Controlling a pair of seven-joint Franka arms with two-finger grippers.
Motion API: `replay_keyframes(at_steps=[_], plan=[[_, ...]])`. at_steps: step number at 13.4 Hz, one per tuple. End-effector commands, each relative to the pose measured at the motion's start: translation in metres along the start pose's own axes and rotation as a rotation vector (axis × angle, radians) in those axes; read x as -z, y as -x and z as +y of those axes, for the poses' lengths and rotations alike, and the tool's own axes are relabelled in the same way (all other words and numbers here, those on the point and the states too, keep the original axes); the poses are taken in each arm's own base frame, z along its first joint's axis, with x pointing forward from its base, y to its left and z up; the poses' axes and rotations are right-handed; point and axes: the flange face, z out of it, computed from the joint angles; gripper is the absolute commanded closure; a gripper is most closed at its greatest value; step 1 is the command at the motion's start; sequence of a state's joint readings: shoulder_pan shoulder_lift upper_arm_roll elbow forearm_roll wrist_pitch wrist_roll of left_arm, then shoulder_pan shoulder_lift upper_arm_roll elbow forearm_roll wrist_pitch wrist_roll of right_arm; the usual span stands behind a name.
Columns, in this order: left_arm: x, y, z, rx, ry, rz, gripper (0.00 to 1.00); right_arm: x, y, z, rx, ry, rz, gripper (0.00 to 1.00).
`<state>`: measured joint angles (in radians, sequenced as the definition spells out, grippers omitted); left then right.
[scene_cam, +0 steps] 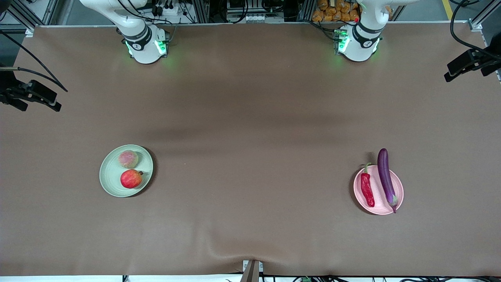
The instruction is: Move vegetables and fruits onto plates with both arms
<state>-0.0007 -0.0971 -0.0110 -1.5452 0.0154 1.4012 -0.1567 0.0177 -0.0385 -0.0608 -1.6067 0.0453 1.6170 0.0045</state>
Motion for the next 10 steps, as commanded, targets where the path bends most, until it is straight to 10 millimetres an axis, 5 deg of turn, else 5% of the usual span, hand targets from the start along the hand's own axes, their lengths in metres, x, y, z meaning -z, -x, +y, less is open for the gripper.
replay_keyframes(at_steps=[1,5,10], plan=[[0.007,0.008,0.01,-0.034,0.006,0.017,0.0,0.001,0.0,-0.001,0.016,-0.014,-0.022,0.0],[0.002,0.011,0.048,-0.098,-0.013,0.011,0.0,0.0,0.0,-0.001,0.016,-0.009,-0.029,0.0],[0.007,0.01,0.041,-0.09,-0.01,0.021,0.0,-0.001,0.001,-0.003,0.027,0.023,-0.032,0.0]])
